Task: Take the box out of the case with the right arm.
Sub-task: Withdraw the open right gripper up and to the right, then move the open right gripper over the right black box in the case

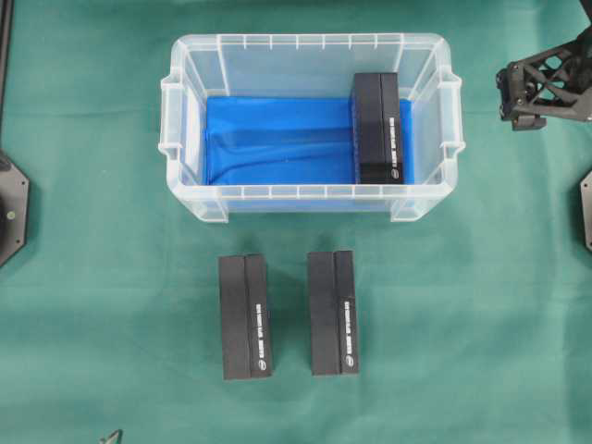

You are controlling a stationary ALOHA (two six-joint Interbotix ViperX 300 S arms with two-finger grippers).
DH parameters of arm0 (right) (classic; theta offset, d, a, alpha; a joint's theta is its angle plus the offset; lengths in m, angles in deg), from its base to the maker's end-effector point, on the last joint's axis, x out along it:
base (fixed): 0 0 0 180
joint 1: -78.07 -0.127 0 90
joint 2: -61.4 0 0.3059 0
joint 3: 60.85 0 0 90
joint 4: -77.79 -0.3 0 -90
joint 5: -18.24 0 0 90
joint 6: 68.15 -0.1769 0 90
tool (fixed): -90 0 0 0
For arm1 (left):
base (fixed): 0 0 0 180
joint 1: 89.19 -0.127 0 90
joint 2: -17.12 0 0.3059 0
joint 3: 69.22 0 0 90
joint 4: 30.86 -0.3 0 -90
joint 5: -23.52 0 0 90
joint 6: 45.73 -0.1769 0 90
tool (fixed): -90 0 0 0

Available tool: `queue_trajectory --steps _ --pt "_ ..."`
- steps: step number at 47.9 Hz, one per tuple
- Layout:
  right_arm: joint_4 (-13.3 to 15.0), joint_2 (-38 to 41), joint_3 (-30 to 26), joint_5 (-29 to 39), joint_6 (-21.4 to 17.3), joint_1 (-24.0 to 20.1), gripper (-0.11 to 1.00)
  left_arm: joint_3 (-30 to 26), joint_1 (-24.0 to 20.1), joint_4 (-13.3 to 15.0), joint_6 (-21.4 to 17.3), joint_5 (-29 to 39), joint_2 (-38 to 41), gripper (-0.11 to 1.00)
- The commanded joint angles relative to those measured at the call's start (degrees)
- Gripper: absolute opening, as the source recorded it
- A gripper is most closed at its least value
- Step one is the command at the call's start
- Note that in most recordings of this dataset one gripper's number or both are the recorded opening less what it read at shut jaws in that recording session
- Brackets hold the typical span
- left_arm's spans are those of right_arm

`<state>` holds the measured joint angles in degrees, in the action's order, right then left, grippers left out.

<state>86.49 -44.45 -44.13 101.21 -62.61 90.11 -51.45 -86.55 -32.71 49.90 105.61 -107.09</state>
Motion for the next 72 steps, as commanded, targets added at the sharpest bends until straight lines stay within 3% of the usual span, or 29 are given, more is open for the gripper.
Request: queue_trajectory --steps 1,14,27,39,72 --pt "0.0 -0.3 -1.2 -0.4 0.0 0.2 0.89 -1.4 -0.2 -0.2 -0.1 -0.3 0.3 0.00" --pt "-0.6 6.1 -6.9 -5.7 0.2 -0.9 0.89 -1.4 -0.2 -0.2 -0.2 -0.3 0.3 0.00" --pt "-0.6 18.4 -18.8 -8.0 0.9 -2.9 0.89 -1.4 -0.2 -0.2 -0.3 -0.3 0.3 0.00" --pt "-0.8 26.0 -26.4 -8.1 1.4 -3.6 0.89 -1.4 -0.2 -0.2 -0.4 -0.3 0.2 0.00" --pt "-0.9 27.5 -26.2 -6.3 1.3 -3.6 0.89 -1.4 -0.2 -0.2 -0.4 -0.3 0.3 0.00"
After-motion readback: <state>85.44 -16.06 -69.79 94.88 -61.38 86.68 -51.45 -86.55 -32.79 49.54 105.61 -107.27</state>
